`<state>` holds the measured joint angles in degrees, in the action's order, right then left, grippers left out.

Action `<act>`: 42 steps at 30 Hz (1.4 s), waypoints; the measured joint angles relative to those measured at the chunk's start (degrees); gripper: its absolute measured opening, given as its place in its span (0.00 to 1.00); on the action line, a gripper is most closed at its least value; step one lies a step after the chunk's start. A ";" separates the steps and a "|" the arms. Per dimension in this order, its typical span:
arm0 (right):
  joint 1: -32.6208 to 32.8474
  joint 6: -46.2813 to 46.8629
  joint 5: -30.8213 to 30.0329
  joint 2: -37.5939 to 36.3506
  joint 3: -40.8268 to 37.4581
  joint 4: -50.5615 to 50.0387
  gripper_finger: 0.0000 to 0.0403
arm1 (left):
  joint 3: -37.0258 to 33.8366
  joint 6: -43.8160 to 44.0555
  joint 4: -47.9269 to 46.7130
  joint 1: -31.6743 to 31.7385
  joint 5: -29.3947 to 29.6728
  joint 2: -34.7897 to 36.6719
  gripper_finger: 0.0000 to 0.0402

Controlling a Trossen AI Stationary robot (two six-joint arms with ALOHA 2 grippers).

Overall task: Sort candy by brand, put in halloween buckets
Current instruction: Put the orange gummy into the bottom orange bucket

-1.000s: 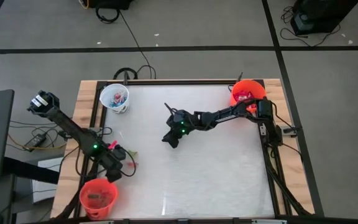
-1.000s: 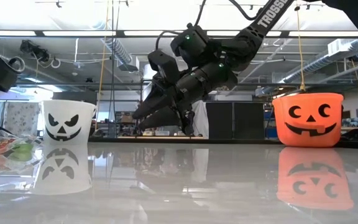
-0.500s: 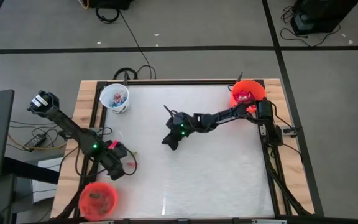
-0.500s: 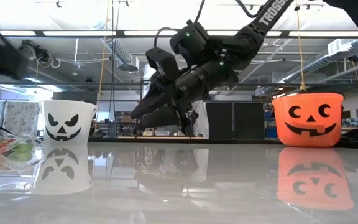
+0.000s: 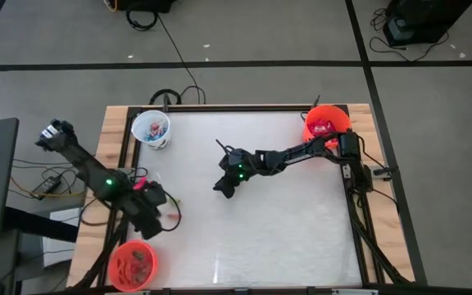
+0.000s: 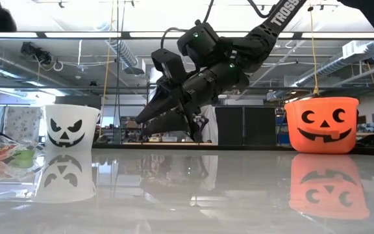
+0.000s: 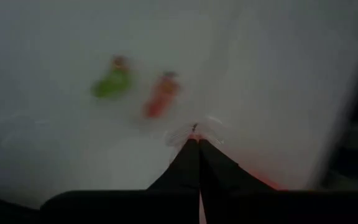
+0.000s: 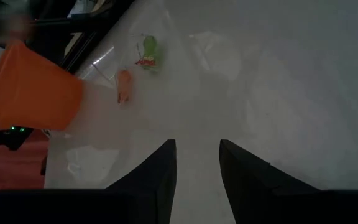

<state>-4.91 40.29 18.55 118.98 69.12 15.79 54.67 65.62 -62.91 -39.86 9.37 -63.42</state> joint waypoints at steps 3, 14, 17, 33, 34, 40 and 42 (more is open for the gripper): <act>0.02 0.09 -0.02 0.00 0.00 0.01 0.33 | 6.68 -0.93 -1.90 -1.11 -4.38 0.00 0.00; 1.13 1.71 -0.90 0.00 0.00 1.83 0.33 | 6.98 15.67 7.47 -19.18 -6.63 -4.97 0.00; 1.79 1.73 -0.99 0.00 0.00 1.99 0.33 | 6.95 19.07 10.23 -22.20 -6.56 -7.23 0.00; 1.31 4.37 -0.48 0.00 0.00 2.16 0.33 | 6.91 23.07 17.24 -25.57 -3.95 -21.53 0.00; 1.31 4.73 -0.47 0.00 0.00 2.16 0.33 | 6.91 23.07 17.19 -25.57 -3.86 -22.18 0.00; 1.46 5.32 0.57 0.00 0.00 2.19 0.33 | 2.48 23.13 24.42 -25.55 -4.08 -22.99 0.00; 1.53 6.11 0.97 0.00 0.00 2.20 0.33 | 0.60 23.60 27.98 -25.55 -4.01 -22.86 0.00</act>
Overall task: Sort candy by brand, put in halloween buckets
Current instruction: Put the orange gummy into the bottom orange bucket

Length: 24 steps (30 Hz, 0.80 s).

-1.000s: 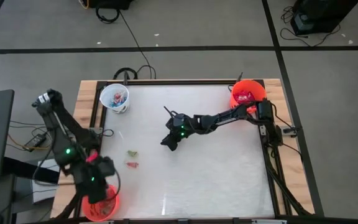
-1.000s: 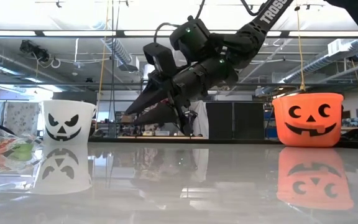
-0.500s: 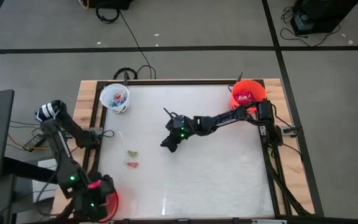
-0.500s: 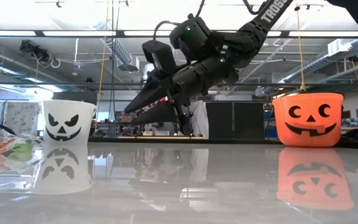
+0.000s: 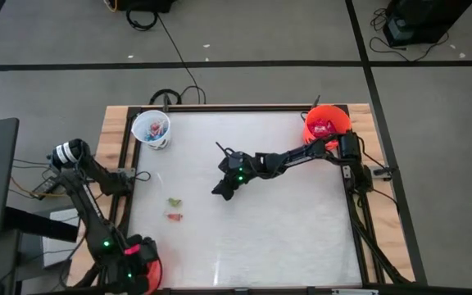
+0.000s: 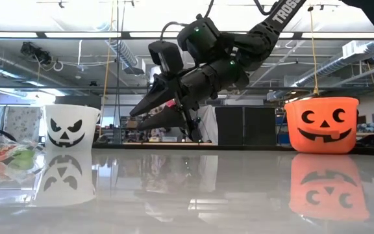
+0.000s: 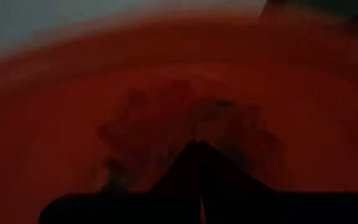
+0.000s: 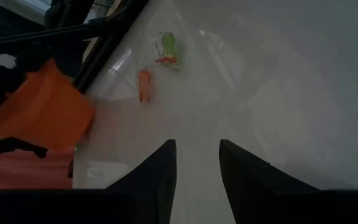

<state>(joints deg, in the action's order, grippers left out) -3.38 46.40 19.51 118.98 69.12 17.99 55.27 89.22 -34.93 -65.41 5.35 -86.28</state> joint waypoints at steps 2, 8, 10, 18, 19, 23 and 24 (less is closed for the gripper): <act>0.17 0.48 0.10 0.00 0.00 0.24 0.33 | -0.87 0.46 0.52 0.19 -0.31 0.05 0.00; 1.09 1.50 -0.21 0.00 0.00 0.64 0.33 | -1.06 -0.14 -3.55 0.52 -0.03 0.83 0.00; 1.39 1.68 -0.72 0.00 0.00 0.86 0.33 | -1.19 -0.16 -4.25 0.52 0.01 1.41 0.00; 1.54 2.11 -1.87 0.00 0.00 1.25 0.33 | 2.03 -0.28 -8.40 0.52 0.05 3.23 0.01; 1.53 2.11 -1.98 0.00 0.00 1.24 0.33 | 2.77 -0.55 -8.96 0.52 -0.03 3.30 0.01; 1.34 2.11 -3.01 0.00 0.00 1.23 0.33 | 5.41 -1.83 -11.55 0.52 -0.60 3.45 0.02; 1.22 2.11 -3.27 0.00 0.00 1.26 0.33 | 5.76 -1.95 -11.87 0.52 -0.76 3.46 0.02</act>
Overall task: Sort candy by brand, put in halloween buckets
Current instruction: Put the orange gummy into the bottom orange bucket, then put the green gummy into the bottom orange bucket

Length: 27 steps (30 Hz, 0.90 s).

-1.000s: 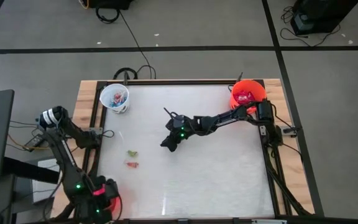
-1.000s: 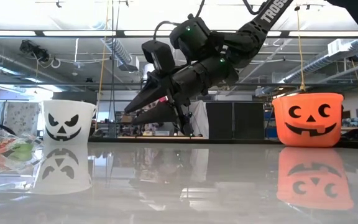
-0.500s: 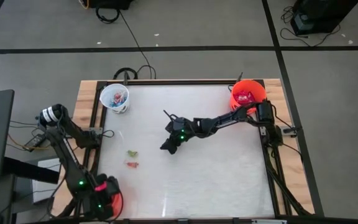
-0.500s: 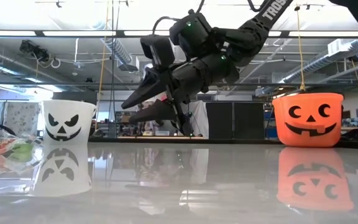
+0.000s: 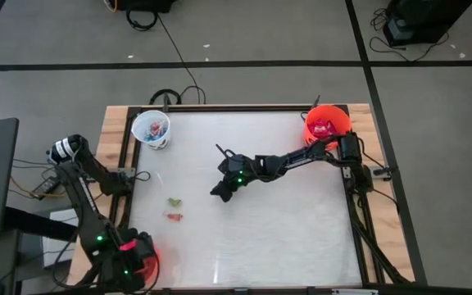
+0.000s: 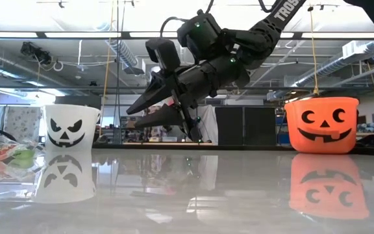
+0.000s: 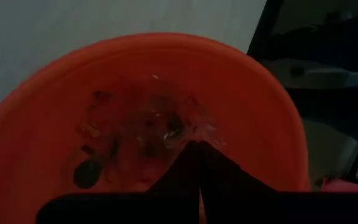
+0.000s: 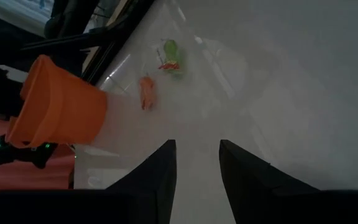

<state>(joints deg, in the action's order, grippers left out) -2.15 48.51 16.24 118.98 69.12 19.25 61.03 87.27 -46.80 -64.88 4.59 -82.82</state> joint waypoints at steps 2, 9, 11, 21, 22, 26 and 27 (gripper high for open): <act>-0.25 0.00 -0.10 0.00 0.00 0.02 0.33 | 0.50 -0.03 -0.33 0.00 -0.19 0.01 0.02; -0.70 0.02 -0.14 0.00 0.00 -0.02 0.33 | 2.47 0.33 0.02 0.00 -0.32 0.29 0.08; -0.68 0.02 -0.12 0.00 0.00 -0.01 0.33 | 3.17 0.37 -0.89 0.00 -0.36 0.75 0.13; -0.66 0.02 -0.14 0.00 0.00 -0.02 0.33 | 10.00 -0.13 -15.74 0.00 0.85 3.18 0.26; -0.66 0.02 -0.14 0.00 0.00 -0.03 0.33 | 10.61 -0.33 -16.82 0.00 1.32 3.34 0.26; -0.66 0.02 -0.39 0.00 0.00 -0.04 0.33 | 12.66 -1.52 -20.39 0.00 2.28 3.77 0.26; -0.66 0.02 -0.57 0.00 0.00 -0.04 0.33 | 12.99 -1.52 -21.32 0.00 2.54 3.83 0.26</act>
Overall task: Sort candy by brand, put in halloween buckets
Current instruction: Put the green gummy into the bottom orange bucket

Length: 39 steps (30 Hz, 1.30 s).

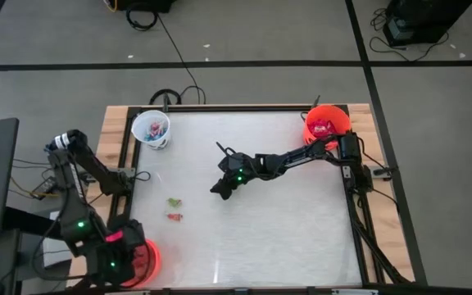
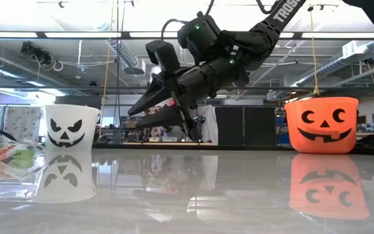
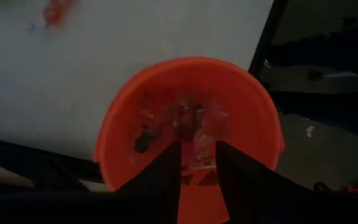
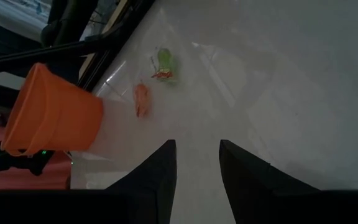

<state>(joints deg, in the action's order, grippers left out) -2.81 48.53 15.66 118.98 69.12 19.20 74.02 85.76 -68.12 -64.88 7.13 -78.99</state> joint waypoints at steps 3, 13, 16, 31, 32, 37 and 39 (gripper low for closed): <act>0.00 0.00 -0.14 0.00 0.00 0.00 0.33 | 0.65 -0.02 -0.99 0.12 1.02 0.56 0.26; -0.04 -0.02 -0.22 0.00 0.00 0.00 0.33 | 0.70 -1.54 -1.68 2.38 9.68 8.21 0.24; -0.04 -0.02 -0.66 0.00 0.00 0.00 0.33 | 0.72 -1.78 -4.65 3.61 10.30 10.05 0.24; -0.26 -0.04 -0.60 0.00 0.00 -0.02 0.33 | 0.72 -10.04 -12.74 11.97 12.71 12.73 0.31; -0.26 -0.04 -0.58 0.00 0.00 -0.01 0.33 | 0.72 -10.42 -13.19 12.52 12.73 12.73 0.32; -0.26 -0.04 -0.31 0.00 0.00 -0.02 0.33 | 0.72 -12.21 -15.05 14.55 14.79 12.72 0.35; -0.26 -0.04 -0.13 0.00 0.00 -0.02 0.33 | 0.72 -13.87 -15.02 15.12 15.47 12.71 0.35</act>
<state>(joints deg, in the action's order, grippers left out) -3.07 48.49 15.53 118.98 69.12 19.18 74.74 71.88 -83.13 -49.76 22.60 -66.28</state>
